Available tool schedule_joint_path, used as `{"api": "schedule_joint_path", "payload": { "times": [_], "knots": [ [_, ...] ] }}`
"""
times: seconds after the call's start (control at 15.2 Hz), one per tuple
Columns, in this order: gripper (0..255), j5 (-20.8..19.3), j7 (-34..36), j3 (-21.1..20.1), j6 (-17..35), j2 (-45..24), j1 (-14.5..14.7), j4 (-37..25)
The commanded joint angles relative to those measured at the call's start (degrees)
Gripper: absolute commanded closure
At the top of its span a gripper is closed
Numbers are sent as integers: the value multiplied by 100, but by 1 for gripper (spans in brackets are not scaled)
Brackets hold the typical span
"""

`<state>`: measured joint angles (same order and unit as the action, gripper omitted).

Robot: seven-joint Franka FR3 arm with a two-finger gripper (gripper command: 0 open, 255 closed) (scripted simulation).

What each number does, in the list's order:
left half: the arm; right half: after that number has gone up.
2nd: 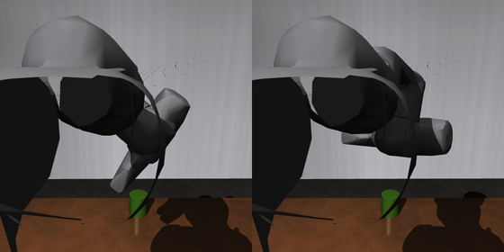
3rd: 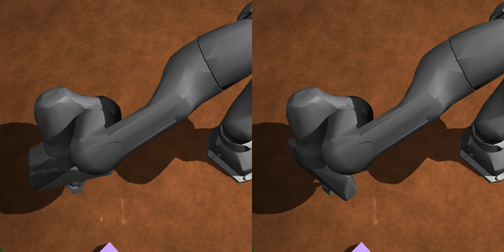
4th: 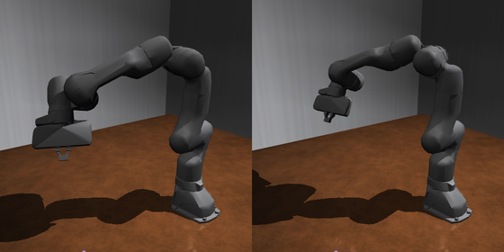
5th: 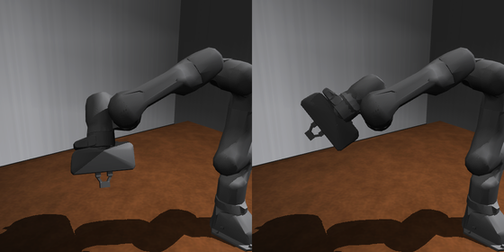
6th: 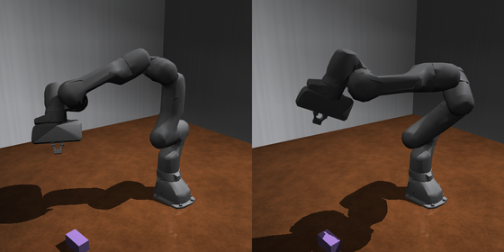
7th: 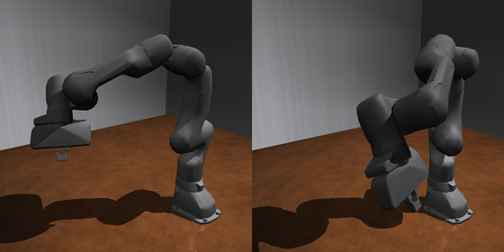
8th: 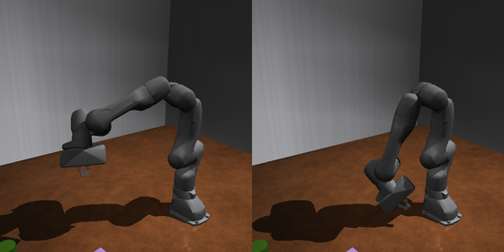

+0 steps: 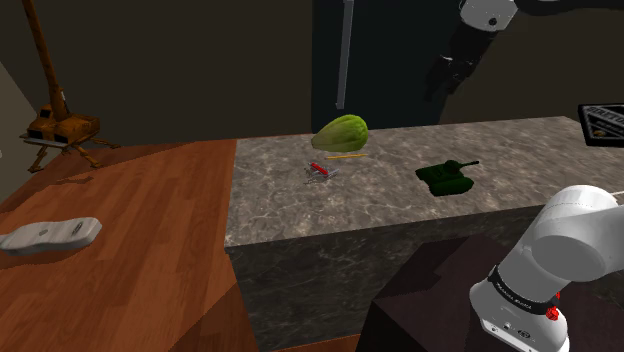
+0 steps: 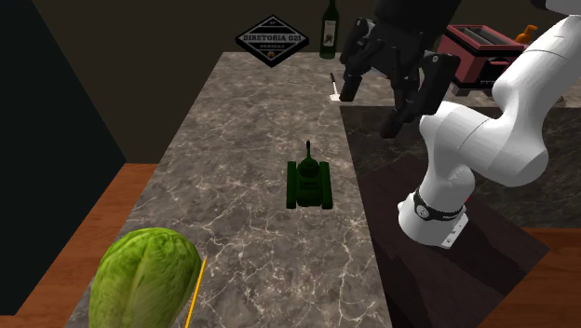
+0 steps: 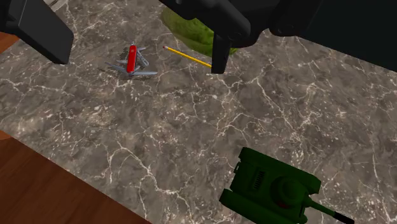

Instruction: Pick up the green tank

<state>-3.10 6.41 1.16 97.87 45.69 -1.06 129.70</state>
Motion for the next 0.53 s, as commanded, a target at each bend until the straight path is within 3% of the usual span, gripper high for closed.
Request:
{"api": "schedule_joint_path", "payload": {
  "times": [0.0,0.46],
  "knots": [
    [0,0,0,0,0,0,0,0],
    [0,-372,-1203,812,421,89,7,908]
  ]
}}
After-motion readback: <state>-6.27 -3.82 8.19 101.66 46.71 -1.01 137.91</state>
